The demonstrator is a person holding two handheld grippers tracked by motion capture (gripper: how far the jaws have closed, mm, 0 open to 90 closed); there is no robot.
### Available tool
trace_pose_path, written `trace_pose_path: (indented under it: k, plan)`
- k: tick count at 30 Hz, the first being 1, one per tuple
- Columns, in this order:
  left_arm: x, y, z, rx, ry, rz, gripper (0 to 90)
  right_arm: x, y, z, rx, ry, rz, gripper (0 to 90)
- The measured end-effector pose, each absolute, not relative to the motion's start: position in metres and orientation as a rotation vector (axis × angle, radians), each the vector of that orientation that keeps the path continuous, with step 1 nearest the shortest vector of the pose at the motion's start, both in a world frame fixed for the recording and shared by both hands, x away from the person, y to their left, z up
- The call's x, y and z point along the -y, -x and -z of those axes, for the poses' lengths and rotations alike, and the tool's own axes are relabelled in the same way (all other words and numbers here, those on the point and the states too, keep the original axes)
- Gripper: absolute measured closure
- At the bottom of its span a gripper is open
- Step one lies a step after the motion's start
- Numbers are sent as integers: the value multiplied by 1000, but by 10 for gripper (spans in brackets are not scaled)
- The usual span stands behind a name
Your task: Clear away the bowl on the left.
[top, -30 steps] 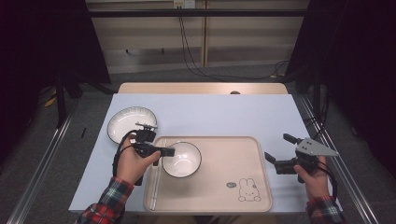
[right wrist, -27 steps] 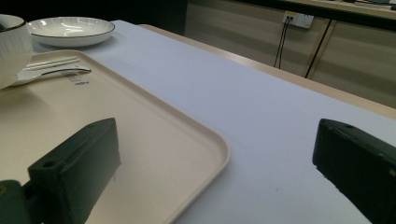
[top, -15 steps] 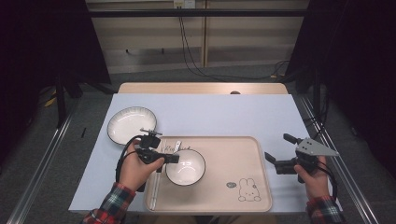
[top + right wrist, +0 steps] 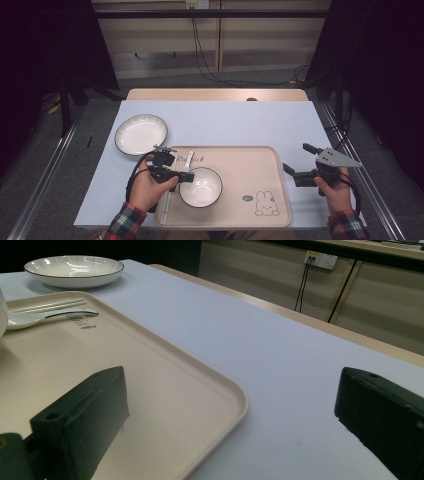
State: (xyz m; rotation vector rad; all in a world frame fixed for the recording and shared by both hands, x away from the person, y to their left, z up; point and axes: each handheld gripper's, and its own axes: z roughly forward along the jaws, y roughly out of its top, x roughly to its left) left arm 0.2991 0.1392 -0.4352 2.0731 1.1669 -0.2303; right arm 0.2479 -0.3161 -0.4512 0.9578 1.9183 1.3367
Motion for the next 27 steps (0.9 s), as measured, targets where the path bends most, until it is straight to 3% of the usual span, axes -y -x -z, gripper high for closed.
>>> trace_pose_path:
  k: [27]
  plan:
    - [-142, -293, 442, -1126, -2046, 277, 747, 316, -248, 451, -1921, -953, -1333, 2]
